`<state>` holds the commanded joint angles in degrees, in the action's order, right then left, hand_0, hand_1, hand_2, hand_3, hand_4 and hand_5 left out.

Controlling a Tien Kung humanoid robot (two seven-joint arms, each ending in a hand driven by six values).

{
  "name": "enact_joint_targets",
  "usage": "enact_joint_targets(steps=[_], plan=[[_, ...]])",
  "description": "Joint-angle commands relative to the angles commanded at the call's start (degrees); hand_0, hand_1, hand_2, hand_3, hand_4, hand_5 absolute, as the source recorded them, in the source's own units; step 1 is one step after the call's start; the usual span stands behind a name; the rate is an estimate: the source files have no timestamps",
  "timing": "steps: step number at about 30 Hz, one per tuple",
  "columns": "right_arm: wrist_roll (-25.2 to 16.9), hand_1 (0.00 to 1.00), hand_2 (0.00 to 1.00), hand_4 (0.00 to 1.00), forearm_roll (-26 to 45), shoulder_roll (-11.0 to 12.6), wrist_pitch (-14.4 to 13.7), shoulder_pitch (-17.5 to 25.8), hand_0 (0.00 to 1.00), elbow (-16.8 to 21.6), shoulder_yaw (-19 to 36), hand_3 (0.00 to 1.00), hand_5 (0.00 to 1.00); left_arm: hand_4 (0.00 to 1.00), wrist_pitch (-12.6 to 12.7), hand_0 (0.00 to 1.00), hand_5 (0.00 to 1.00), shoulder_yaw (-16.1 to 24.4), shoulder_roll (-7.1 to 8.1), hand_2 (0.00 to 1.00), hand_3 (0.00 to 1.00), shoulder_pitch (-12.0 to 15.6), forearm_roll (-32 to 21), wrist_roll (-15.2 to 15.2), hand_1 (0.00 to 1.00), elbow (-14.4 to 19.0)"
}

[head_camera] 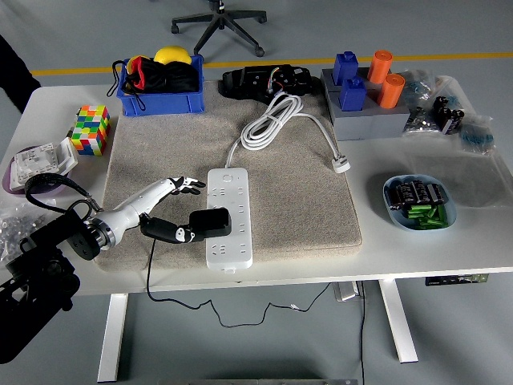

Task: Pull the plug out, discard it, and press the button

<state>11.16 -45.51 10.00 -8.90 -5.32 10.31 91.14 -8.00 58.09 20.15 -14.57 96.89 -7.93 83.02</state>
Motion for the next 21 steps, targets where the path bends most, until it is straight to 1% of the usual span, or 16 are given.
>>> enact_joint_targets(steps=[2, 5, 6, 12, 13, 18, 19, 21], plan=[[0.0, 0.66, 0.644, 0.655, 0.01, -0.01, 0.01, 0.01, 0.739, 0.0, -0.01, 0.613, 0.48, 0.998, 0.19, 0.881, 0.042, -0.16, -0.12, 0.769, 0.836, -0.06, 0.11, 0.06, 0.854, -0.05], [0.04, 0.66, 0.644, 0.655, -0.03, -0.03, 0.03, 0.08, 0.739, 0.0, -0.04, 0.613, 0.48, 0.998, 1.04, 0.881, 0.042, -0.9, -0.72, 0.769, 0.836, -0.25, 0.45, 0.29, 0.854, -0.28], [0.03, 0.66, 0.644, 0.655, -0.03, -0.03, 0.03, 0.08, 0.739, 0.0, -0.06, 0.613, 0.48, 0.998, 1.28, 0.872, 0.002, -1.14, -0.94, 0.698, 0.797, -0.34, 0.52, 0.35, 0.802, -0.38], [0.01, 0.66, 0.644, 0.656, 0.06, -0.02, 0.02, -0.02, 0.739, 0.0, -0.02, 0.613, 0.48, 0.998, 2.11, 0.872, 0.002, -2.97, -2.24, 0.698, 0.797, -1.11, 0.01, 0.79, 0.802, -1.35], [0.03, 0.66, 0.644, 0.655, 0.03, -0.02, 0.01, -0.03, 0.739, 0.0, 0.01, 0.613, 0.48, 0.998, 2.17, 0.862, 0.002, -3.14, -2.33, 0.657, 0.772, -1.18, -0.01, 0.81, 0.758, -1.43], [0.02, 0.66, 0.644, 0.655, 0.17, -0.05, 0.04, 0.02, 0.739, 0.0, -0.08, 0.613, 0.48, 0.998, 2.84, 0.862, 0.002, -4.29, -2.92, 0.657, 0.772, -1.75, -0.22, 0.99, 0.758, -2.22], [0.02, 0.66, 0.644, 0.655, 0.17, -0.06, 0.04, 0.04, 0.74, 0.0, -0.09, 0.613, 0.48, 0.998, 2.95, 0.838, 0.002, -4.44, -2.98, 0.63, 0.74, -1.84, -0.12, 0.86, 0.73, -2.33], [0.01, 0.66, 0.644, 0.655, 0.18, -0.09, 0.04, 0.06, 0.74, 0.0, -0.09, 0.613, 0.48, 0.998, 3.01, 0.838, 0.002, -4.64, -3.05, 0.63, 0.74, -1.97, -0.19, 0.69, 0.73, -2.48]])
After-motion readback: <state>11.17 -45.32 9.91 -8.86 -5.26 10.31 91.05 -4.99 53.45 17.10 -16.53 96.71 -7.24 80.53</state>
